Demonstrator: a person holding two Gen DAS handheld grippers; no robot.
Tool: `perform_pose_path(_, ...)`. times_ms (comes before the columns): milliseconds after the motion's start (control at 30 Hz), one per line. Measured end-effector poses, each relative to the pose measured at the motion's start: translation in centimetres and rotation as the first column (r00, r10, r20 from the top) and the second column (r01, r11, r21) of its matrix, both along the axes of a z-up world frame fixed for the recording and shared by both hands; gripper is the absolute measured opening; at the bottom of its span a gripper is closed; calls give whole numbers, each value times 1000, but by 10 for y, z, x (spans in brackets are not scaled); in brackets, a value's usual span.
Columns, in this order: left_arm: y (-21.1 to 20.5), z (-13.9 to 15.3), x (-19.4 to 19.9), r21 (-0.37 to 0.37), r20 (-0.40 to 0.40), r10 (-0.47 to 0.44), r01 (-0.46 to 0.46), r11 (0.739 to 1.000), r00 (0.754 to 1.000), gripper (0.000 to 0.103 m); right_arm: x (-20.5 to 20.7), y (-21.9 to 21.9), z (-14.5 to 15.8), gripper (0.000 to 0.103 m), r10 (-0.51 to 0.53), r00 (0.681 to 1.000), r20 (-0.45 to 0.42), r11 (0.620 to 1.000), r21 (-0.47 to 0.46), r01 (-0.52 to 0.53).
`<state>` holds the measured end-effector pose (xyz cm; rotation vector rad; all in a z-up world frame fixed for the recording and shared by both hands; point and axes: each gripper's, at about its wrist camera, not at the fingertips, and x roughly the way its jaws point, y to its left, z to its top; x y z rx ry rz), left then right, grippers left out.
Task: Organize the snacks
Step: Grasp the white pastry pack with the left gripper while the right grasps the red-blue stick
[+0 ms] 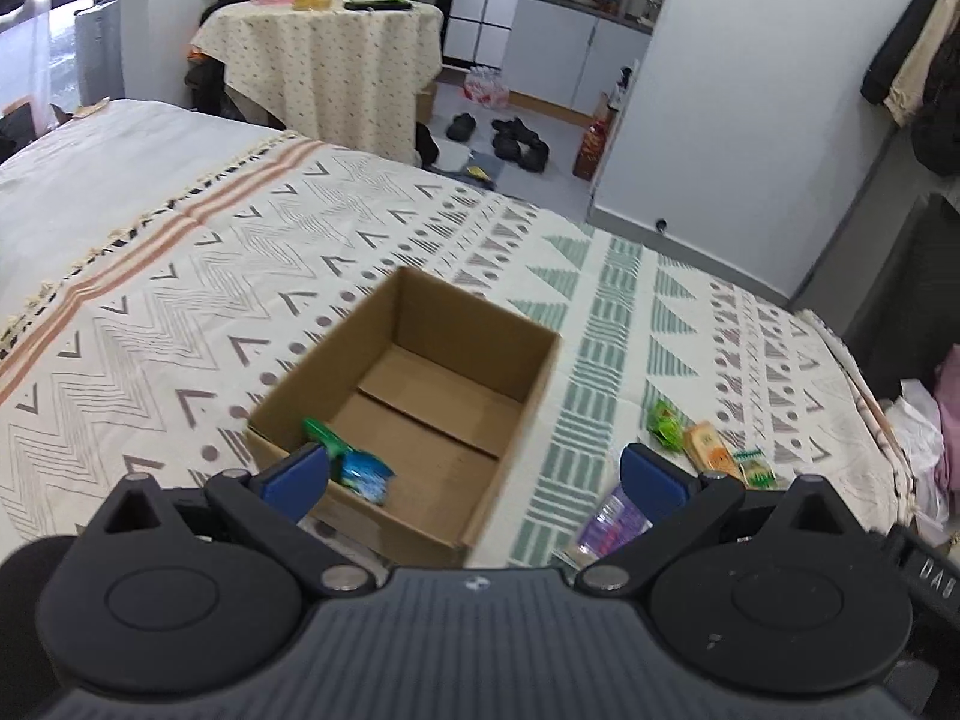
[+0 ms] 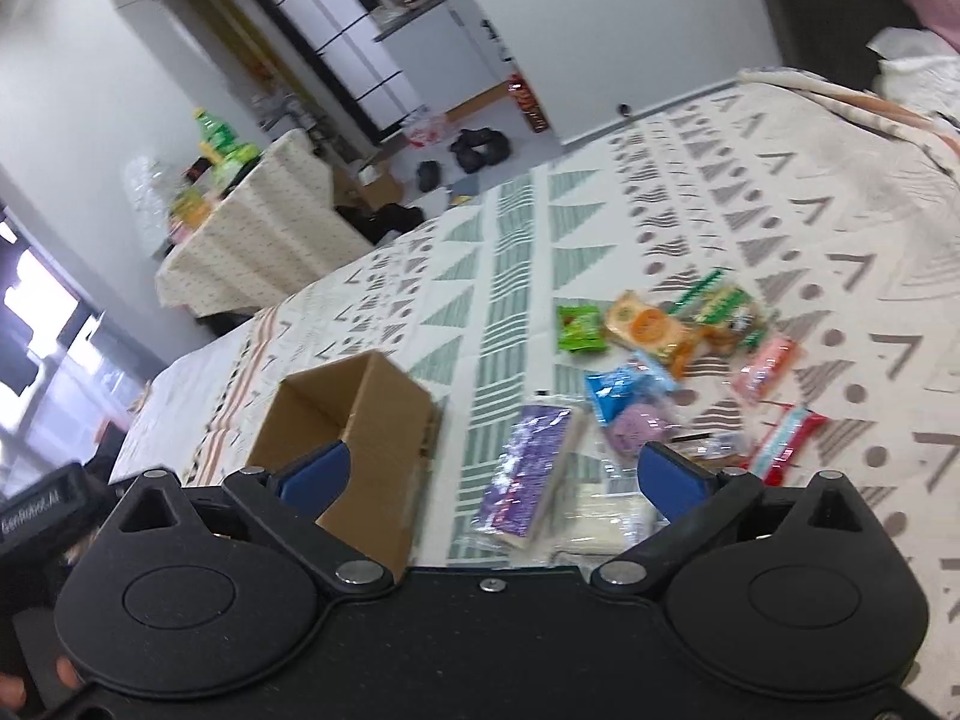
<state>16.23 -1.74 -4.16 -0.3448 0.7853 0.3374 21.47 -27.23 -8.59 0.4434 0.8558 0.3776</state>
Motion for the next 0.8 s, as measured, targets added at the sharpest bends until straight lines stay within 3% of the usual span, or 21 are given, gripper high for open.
perform_pose_path(800, -97, -47, 34, -48, -96, -98, 93, 994, 991, 101, 10, -93, -16, 103, -252, 967, -40, 968, -9, 251)
